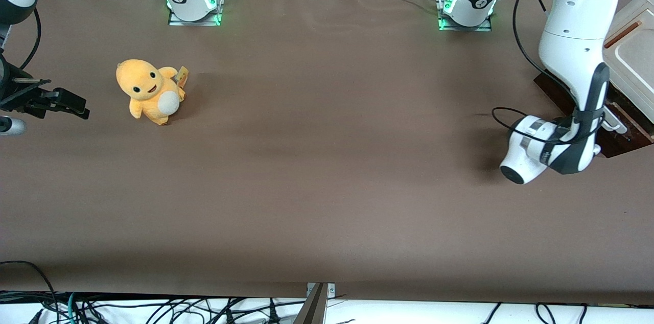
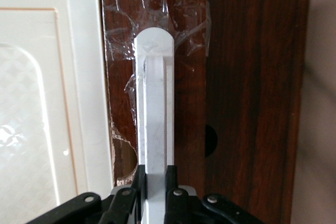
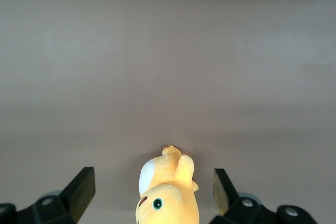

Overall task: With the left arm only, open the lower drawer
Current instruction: 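Pull the handle outward from the cabinet with the left gripper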

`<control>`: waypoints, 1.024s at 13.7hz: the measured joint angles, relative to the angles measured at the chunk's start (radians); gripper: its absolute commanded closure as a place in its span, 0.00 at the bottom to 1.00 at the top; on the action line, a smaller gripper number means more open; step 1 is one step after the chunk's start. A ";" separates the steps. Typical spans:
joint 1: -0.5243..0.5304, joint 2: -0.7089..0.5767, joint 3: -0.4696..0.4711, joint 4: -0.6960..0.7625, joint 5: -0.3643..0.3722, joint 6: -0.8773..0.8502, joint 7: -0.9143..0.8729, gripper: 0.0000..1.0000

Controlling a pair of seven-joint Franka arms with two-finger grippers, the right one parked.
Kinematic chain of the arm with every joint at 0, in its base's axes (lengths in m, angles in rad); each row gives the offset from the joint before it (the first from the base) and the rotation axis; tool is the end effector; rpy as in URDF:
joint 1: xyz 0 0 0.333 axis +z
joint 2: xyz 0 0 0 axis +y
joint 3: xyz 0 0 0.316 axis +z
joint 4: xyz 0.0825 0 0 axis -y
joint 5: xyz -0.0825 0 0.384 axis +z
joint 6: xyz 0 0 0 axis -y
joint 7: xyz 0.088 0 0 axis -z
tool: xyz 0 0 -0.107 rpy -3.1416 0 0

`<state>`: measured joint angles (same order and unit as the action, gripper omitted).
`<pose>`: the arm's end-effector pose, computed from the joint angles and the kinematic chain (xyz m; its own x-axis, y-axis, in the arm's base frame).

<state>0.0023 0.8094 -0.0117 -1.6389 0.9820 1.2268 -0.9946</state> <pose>0.5693 0.1038 0.1655 0.7892 0.6138 -0.0193 0.0348 -0.0761 -0.9965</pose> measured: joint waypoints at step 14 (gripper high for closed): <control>-0.046 0.015 -0.002 0.048 0.000 -0.007 0.001 0.94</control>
<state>-0.0434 0.8242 -0.0139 -1.5908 0.9820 1.2197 -0.9934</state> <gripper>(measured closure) 0.819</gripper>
